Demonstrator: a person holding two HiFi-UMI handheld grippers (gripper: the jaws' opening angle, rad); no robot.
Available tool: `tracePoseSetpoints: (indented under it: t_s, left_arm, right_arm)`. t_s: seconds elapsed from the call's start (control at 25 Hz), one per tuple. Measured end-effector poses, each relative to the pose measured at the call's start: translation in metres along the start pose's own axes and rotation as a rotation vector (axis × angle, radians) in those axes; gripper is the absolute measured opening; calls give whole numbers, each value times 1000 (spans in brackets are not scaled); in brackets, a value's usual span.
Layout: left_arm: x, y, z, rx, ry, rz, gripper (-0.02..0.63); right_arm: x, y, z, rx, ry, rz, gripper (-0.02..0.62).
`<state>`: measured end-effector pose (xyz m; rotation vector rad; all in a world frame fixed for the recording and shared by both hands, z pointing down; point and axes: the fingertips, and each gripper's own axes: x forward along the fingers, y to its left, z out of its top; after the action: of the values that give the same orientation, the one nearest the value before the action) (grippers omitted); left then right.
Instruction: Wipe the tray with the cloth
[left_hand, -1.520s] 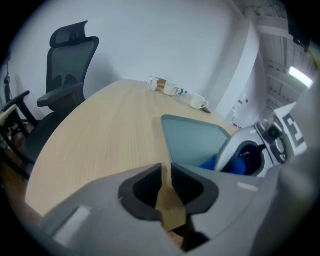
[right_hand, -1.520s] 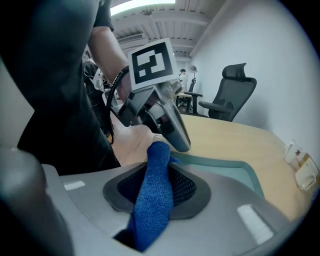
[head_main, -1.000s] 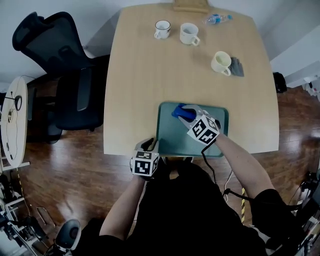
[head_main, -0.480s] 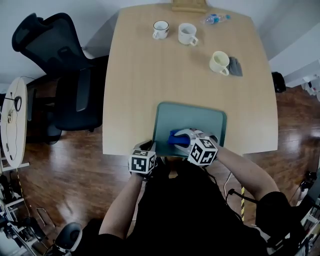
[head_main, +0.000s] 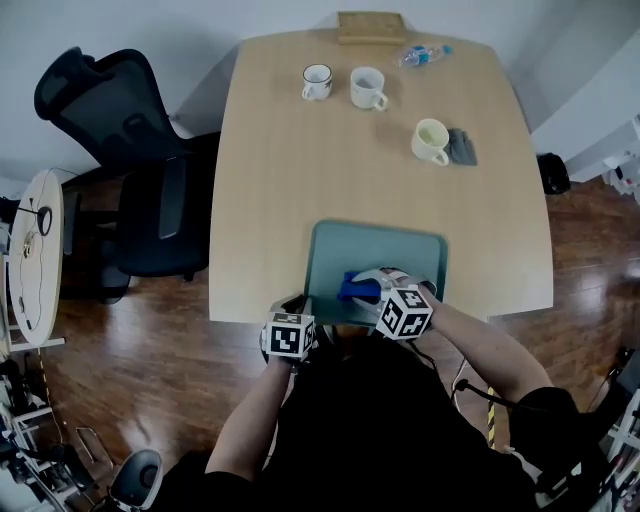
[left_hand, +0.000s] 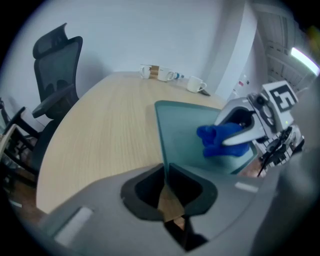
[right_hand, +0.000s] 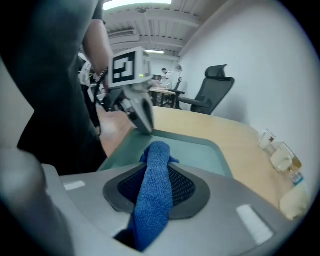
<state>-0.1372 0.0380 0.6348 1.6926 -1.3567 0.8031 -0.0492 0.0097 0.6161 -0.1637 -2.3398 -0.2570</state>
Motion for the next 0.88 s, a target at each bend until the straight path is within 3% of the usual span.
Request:
tracePoseSetpoints:
  t_s: [0.2,0.36,0.44,0.52,0.6,0.64,0.72,0.76,0.84,0.88]
  left_arm:
    - [-3,0,-4,-27,-4,36,31]
    - [-9,-4,1,-87,0,12,35]
    - [-19,-2,23,-14,-45,51,35]
    - [-24,-10,48,166,-85,58,35]
    - [-13,-35,58,310,-64,-20,44]
    - [-4,-49,57,313,-28,-82,65]
    - [10,-67,49,201,54,-178,107]
    - [17,-68,44,134,82,-190,109]
    - [26,-60,37,54,97,-158,109]
    - [28,-55,35,37,85,-135,57]
  right_arm:
    - [-17,-102,-37,197,20,-201,107]
    - [-24,-134,-44,226,4,-226,107]
    - [-23,-136,-41,207,-7,-215,107]
    - [-23,-136,-39,204,-22,-208,107]
    - [-23,-134,-38,201,-26,-208,109]
    - [-23,-131,-38,195,-25,-210,109]
    - [-22,-125,-36,178,-21,-207,109]
    - [-22,-120,-34,168,-19,-202,110]
    - [-22,-107,-30,151,-16,-178,110]
    - [-24,-95,-28,143,-17,-158,112]
